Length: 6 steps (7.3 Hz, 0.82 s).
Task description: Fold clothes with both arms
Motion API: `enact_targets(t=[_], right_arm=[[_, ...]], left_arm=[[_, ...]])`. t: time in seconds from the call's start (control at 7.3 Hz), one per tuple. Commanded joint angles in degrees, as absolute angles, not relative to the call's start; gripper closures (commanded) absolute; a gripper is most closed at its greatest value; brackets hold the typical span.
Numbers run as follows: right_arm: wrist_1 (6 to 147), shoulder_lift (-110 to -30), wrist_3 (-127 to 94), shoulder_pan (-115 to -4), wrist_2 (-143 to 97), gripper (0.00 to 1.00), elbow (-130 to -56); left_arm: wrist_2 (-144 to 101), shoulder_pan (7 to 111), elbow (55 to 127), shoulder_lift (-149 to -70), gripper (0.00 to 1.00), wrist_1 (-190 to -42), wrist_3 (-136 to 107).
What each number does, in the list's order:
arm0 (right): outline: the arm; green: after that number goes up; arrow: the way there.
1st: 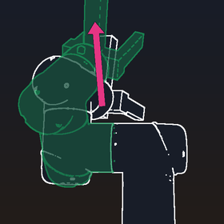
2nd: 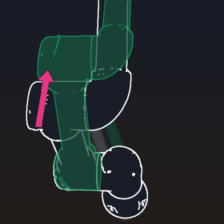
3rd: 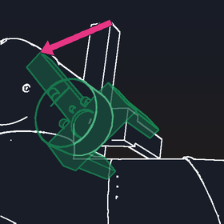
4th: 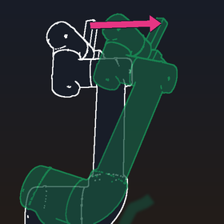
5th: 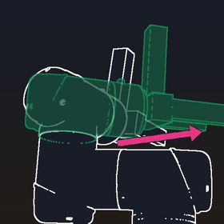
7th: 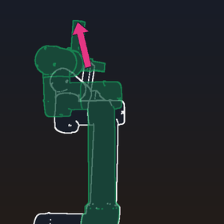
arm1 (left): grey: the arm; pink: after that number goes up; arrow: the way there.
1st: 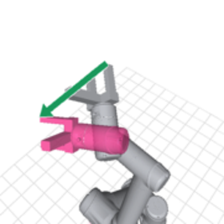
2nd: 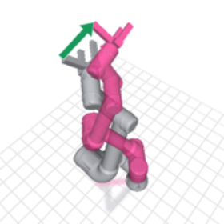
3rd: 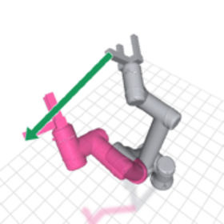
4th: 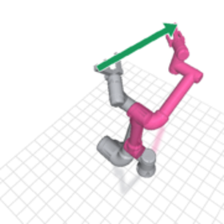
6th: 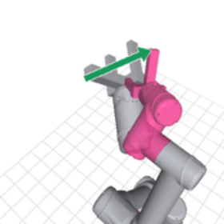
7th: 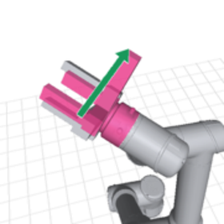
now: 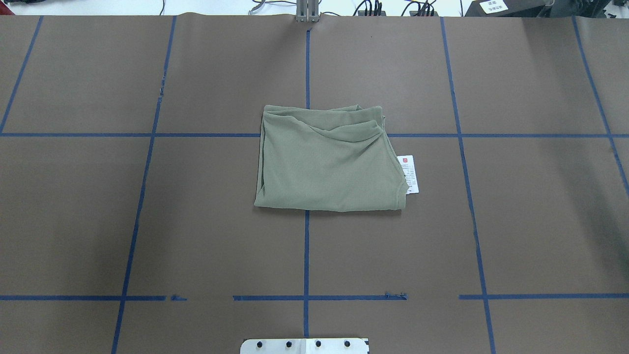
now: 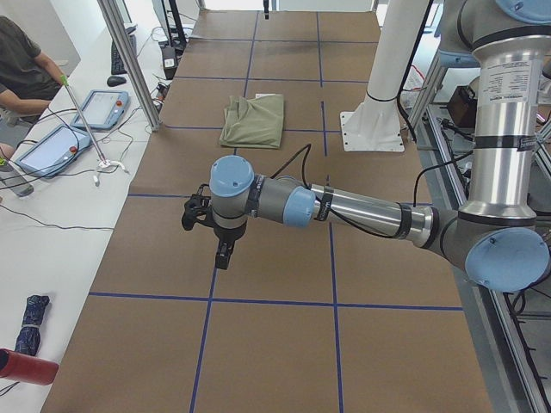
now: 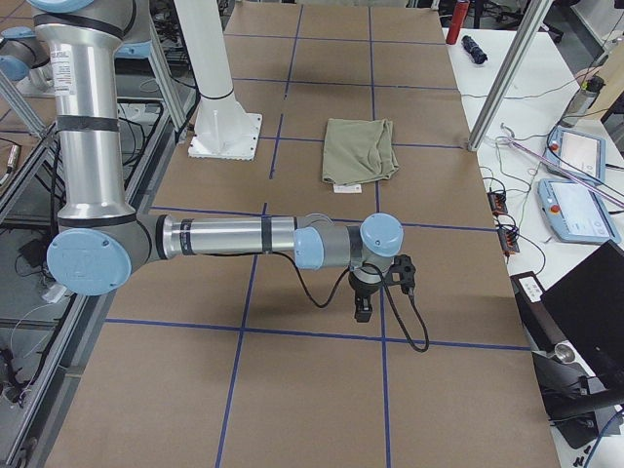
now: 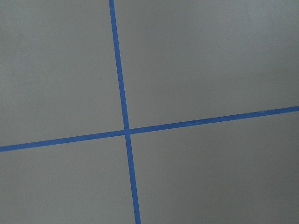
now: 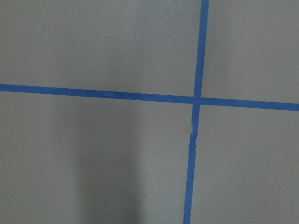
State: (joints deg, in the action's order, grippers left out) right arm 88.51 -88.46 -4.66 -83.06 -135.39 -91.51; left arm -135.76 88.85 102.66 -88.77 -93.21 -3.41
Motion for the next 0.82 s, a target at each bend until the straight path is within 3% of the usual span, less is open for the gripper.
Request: enact_targets(t=[0.0, 0.27, 0.68], right_arm=[[88.5, -88.4, -4.7, -83.1, -135.4, 0.00, -92.2], [89.4, -88.5, -4.7, -83.3, -135.4, 0.00, -94.5], [89.3, -88.9, -4.7, -84.3, -135.4, 0.00, -95.9]], left_arm=[[-135.8, 88.9, 101.9, -88.9, 0.00, -93.6, -3.3], [-135.8, 88.8, 98.1, -89.3, 0.00, -93.9, -3.4], [-135.7, 88.8, 98.6, -90.1, 0.00, -93.4, -3.4]])
